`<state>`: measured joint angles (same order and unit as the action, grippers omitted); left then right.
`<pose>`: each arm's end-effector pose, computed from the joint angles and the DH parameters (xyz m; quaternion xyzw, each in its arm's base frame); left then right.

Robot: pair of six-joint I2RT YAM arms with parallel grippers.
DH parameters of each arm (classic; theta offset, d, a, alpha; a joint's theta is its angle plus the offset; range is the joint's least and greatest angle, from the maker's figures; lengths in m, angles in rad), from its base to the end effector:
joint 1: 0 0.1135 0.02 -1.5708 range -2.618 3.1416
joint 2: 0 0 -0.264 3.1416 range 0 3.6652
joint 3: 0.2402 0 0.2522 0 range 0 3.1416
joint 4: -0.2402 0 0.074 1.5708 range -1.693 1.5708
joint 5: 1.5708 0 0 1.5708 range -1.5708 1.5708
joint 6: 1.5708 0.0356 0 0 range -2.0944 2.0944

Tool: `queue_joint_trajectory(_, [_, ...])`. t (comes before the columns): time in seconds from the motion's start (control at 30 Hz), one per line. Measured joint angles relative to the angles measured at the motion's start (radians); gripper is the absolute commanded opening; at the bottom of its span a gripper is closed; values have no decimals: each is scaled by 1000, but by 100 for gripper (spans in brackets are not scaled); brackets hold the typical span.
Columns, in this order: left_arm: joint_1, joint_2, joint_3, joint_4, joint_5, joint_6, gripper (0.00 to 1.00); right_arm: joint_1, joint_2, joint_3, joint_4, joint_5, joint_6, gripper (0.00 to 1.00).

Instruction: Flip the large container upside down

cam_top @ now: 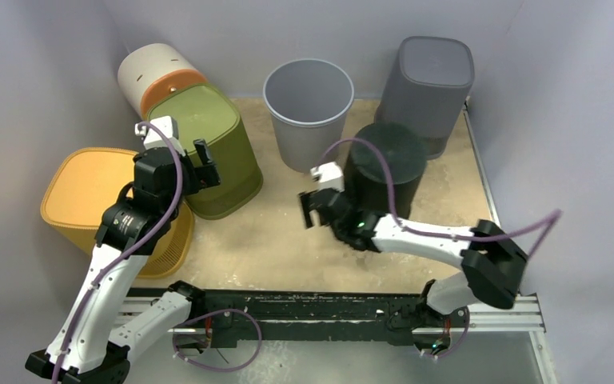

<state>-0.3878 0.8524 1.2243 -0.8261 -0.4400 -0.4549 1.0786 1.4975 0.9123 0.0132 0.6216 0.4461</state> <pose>0.1428 -0.0420 0.4106 -0.1433 0.8234 -0.0425 0.5475 0.1716 0.2762 0.2358 -0.1207 0.8399 0.1207 0.5152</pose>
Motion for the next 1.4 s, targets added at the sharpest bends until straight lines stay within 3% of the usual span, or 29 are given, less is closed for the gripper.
queue_joint_trajectory(0.23, [0,-1,-32,14,19,-10,97,-350,-209,-171,113,-38,-64,100])
queue_joint_trajectory(0.67, [0,-6,-45,33,29,-17,97,-690,-129,-184,257,-133,-160,100])
queue_joint_trajectory(1.1, [0,-21,-79,39,40,-17,97,-892,-95,-184,283,-154,-166,100])
queue_joint_trajectory(1.4, [0,-25,-89,41,43,-17,97,-913,-108,-158,213,-245,-172,100])
